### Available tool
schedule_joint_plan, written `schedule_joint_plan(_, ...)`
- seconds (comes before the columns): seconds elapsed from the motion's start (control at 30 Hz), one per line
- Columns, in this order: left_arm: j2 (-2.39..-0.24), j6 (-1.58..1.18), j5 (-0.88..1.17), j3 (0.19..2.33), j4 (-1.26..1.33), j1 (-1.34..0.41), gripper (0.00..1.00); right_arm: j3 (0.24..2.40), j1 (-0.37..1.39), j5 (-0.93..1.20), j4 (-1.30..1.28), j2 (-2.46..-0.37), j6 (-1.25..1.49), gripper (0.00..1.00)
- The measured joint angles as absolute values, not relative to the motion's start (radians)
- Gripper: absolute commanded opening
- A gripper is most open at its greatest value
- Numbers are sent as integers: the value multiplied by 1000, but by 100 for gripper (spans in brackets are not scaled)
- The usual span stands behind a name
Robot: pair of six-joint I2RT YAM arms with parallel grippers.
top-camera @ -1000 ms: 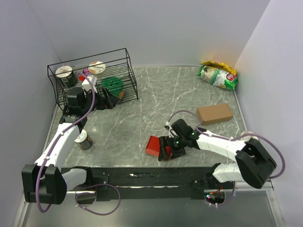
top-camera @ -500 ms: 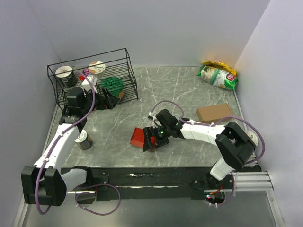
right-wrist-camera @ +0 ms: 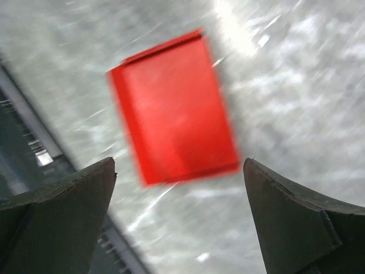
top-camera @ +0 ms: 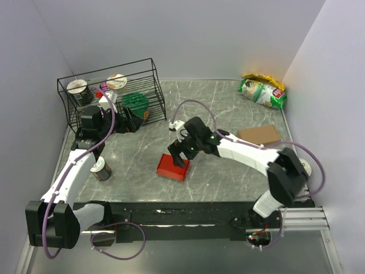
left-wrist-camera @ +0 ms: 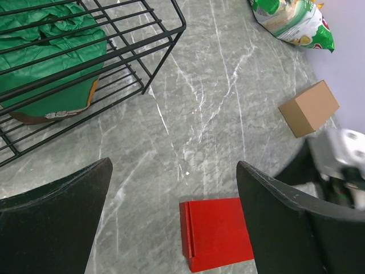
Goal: Fold the paper box
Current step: Adjust the paper box at the center of the board.
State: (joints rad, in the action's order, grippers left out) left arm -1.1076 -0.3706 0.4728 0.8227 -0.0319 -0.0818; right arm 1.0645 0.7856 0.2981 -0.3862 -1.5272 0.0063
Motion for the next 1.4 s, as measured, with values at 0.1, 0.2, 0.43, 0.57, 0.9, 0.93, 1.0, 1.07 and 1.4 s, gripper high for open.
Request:
schedule_joint_plan(0.1,-1108,-363,473,823,-32,-82,96,1122,768,289,-368,-1631,-78,100)
schedule_joint_plan(0.2,-1108,-360,473,823,-32,-82,96,1145,757,289,-360,-1705,-136,100)
schedule_joint_plan(0.43,-1108,-360,473,823,-31,-82,96,1191,752,337,-352,-1821,-209,100)
schedule_joint_plan(0.57,-1108,-360,473,823,-31,-82,96,1191,753,361,-350,-1826,-215,100)
schedule_joint_plan(0.9,-1116,-353,347,807,-91,-217,98,1189,767,378,-326,-1826,-210,100)
schedule_joint_plan(0.93,-1111,-358,329,790,-87,-256,98,1188,770,379,-324,-1826,-206,100)
schedule_joint_plan(1.0,-1093,-379,316,725,-46,-315,98,1188,773,384,-320,-1826,-201,100)
schedule_joint_plan(1.07,-1056,-412,318,614,-1,-344,98,1188,775,390,-316,-1826,-199,100)
schedule_joint_plan(1.4,-842,-535,316,213,186,-357,95,1171,775,432,-303,-1826,-199,100)
